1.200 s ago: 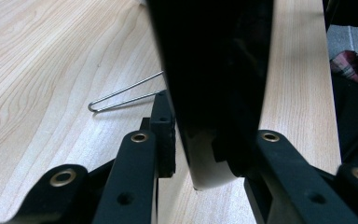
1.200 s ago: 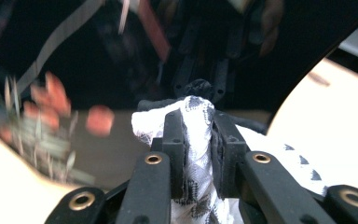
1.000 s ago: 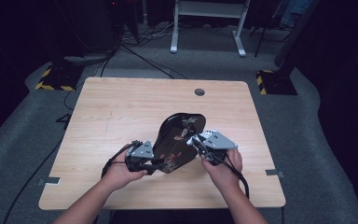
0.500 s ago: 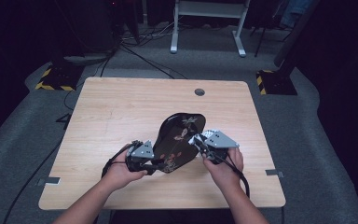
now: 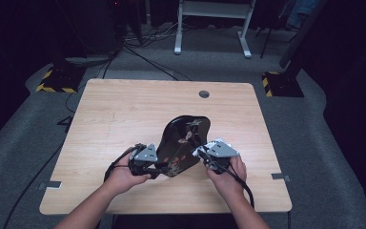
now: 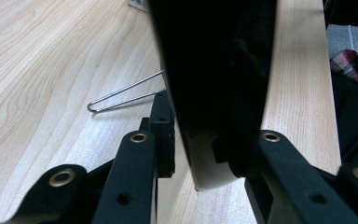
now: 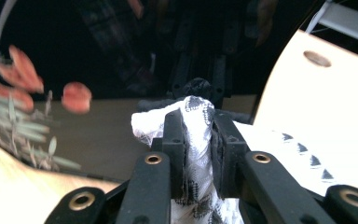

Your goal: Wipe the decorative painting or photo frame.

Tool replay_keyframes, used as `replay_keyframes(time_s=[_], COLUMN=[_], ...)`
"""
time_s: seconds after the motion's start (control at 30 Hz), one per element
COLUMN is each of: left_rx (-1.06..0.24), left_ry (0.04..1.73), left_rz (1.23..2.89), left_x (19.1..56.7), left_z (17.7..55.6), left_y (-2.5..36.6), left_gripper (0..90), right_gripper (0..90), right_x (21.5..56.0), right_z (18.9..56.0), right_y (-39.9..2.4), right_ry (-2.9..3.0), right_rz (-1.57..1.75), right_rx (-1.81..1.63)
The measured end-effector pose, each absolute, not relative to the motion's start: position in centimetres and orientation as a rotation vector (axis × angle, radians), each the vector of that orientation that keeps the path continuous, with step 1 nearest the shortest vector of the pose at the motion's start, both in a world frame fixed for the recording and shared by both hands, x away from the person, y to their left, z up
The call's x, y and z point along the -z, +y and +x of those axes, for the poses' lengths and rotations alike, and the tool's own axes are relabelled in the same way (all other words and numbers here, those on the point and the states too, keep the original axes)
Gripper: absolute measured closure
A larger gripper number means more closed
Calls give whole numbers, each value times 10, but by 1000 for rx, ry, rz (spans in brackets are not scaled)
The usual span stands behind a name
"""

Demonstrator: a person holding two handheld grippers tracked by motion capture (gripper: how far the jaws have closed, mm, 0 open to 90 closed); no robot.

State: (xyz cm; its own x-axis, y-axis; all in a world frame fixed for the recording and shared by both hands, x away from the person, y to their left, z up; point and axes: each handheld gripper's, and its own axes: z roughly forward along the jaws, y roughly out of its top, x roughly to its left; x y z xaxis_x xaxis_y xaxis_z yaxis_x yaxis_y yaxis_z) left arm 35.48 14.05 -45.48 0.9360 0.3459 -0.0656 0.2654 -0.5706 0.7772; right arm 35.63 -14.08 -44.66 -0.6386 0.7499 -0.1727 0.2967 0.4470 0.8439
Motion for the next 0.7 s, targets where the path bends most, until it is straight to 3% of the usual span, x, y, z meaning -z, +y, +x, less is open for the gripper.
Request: replay_keyframes(time_s=[0.23, 0.5, 0.7], left_rx=[-115, -109, -111], left_ry=[430, 430, 431], left_rz=[2208, 2206, 2206], left_x=[455, 455, 455], left_z=[355, 355, 355], left_y=[140, 140, 140], left_gripper=[714, 710, 710], right_gripper=[788, 787, 788], right_x=[413, 446, 419], right_z=[362, 359, 363], right_y=[-144, -143, -144], right_ry=[2087, 2167, 2115], right_rz=[855, 885, 859], right_rx=[-1167, -1099, -1127])
